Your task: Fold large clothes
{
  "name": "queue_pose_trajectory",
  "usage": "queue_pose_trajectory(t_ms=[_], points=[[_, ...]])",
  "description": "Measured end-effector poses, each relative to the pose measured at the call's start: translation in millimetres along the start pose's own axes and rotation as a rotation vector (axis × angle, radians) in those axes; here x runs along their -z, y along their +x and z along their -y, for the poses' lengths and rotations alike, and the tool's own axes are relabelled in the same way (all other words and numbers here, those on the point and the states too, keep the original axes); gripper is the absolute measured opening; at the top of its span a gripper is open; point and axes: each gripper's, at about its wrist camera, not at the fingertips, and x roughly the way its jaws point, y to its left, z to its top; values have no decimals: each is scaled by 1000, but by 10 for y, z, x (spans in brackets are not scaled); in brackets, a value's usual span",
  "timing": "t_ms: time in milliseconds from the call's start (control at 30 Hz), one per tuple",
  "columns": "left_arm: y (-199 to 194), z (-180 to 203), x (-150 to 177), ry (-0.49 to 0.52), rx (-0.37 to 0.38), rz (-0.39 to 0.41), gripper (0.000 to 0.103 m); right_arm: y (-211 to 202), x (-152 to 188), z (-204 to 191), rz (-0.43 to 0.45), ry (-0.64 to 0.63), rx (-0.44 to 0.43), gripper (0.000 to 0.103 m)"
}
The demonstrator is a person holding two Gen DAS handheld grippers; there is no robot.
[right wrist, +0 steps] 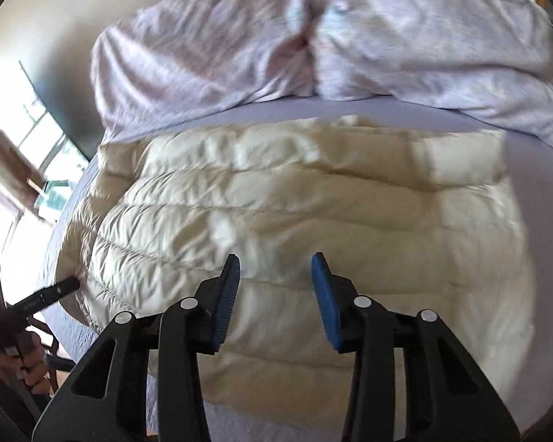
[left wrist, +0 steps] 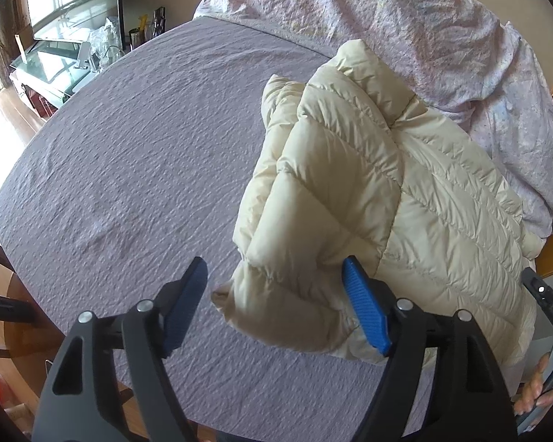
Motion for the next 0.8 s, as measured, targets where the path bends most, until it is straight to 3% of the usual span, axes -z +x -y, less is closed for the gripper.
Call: queue_pose_trajectory(t_ms=[500, 800], points=[[59, -82, -262, -22, 4, -3, 83, 562, 48, -214, -93, -75, 95, 43], [81, -69, -529, -7, 4, 5, 84, 638, 152, -234, -85, -102, 119, 44]])
